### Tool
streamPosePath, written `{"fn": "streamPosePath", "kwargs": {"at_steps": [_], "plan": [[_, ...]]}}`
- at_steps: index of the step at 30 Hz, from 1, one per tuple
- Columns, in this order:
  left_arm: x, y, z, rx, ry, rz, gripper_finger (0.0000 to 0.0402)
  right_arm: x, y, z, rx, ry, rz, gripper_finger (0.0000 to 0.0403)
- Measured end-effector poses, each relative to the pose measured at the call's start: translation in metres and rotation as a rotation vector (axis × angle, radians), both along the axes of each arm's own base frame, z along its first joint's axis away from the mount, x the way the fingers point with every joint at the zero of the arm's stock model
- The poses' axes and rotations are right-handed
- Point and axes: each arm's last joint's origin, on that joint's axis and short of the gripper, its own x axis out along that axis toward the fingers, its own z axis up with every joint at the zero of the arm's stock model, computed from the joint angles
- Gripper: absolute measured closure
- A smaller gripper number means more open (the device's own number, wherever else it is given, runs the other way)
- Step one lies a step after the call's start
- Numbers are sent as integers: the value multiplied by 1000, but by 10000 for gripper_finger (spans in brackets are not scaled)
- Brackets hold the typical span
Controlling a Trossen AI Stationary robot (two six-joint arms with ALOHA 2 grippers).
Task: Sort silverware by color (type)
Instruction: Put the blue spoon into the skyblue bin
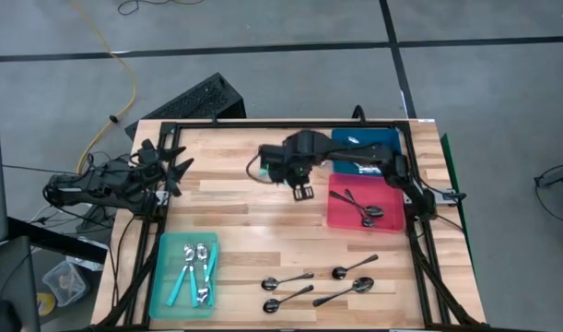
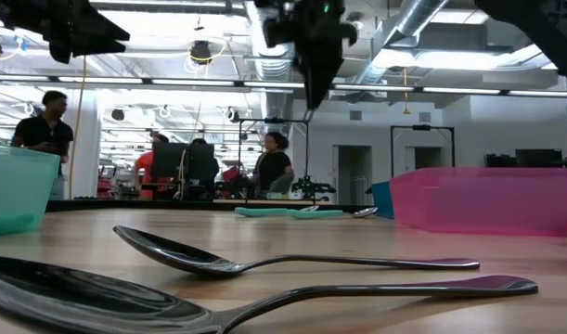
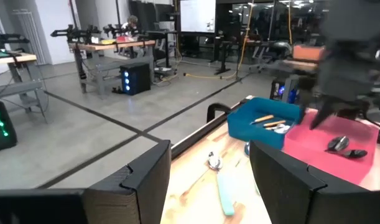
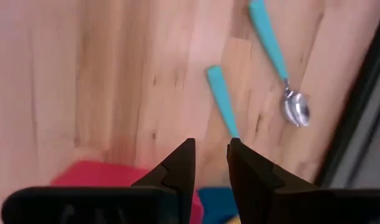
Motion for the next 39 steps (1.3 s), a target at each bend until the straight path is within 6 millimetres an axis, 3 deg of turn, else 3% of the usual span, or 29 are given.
{"fn": "streamPosePath", "kwargs": {"at_steps": [6, 11, 16, 19, 25, 35, 39], "plan": [[0, 0, 0, -2, 2, -15, 196, -35, -34, 14, 73, -9, -102, 287], [0, 0, 0, -3, 3, -15, 196, -47, -61, -10, 83, -49, -187, 287], [0, 0, 0, -3, 3, -16, 196, -58, -70, -38, 75, -91, -173, 288], [0, 0, 0, -3, 3, -16, 196, -53, -72, -57, 58, -155, -162, 288], [5, -1, -8, -4, 2, -16, 196, -39, -71, -74, 88, -264, -80, 279], [7, -1, -11, -4, -1, -15, 196, -30, -56, -79, 76, -273, 16, 175], [7, -1, -11, -4, -3, -14, 196, -29, -54, -79, 80, -270, 16, 152]]}}
